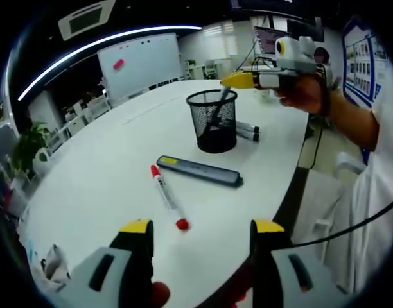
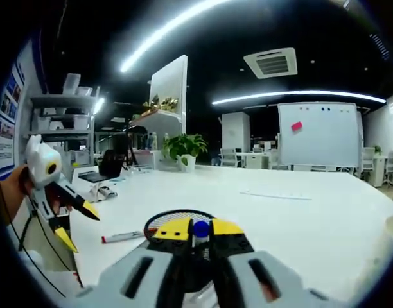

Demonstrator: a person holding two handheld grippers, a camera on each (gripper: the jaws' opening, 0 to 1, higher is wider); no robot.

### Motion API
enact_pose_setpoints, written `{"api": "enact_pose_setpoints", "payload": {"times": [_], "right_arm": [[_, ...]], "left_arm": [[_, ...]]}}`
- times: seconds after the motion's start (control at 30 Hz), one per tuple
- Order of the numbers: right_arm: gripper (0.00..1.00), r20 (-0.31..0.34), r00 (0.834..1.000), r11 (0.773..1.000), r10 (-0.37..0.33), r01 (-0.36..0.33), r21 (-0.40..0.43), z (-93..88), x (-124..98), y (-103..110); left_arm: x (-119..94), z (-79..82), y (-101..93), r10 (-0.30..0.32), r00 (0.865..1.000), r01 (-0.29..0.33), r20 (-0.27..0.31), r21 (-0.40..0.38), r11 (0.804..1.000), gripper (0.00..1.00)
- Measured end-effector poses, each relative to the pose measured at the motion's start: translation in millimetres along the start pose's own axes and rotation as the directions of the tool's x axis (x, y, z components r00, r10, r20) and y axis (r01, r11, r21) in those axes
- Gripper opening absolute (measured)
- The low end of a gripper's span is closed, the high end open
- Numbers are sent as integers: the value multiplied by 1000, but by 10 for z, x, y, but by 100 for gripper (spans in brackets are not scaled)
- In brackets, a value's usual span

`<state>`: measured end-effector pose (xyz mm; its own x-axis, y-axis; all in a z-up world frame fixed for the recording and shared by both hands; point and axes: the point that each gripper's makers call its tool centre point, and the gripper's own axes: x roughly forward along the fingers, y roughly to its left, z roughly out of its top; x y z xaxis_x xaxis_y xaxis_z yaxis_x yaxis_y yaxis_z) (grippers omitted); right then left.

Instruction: Place the scattered laser pointers and whiteboard markers into the pen holder and stack the scattered paper cups together

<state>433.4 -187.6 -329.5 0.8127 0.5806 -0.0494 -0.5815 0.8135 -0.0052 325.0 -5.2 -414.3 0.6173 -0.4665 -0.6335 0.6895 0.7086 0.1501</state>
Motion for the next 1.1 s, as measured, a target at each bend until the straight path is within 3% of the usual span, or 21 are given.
{"api": "enact_pose_setpoints", "payload": {"times": [0.73,1.1], "right_arm": [[11,-16,1000,1000,8,-7,16,-51,4,10],[17,-19,1000,1000,8,-8,22,-58,-18,17]], "left_arm": [[14,4,31,-1,1000,1,-2,7,1000,61],[21,16,18,-3,1000,3,-4,12,1000,61]]}}
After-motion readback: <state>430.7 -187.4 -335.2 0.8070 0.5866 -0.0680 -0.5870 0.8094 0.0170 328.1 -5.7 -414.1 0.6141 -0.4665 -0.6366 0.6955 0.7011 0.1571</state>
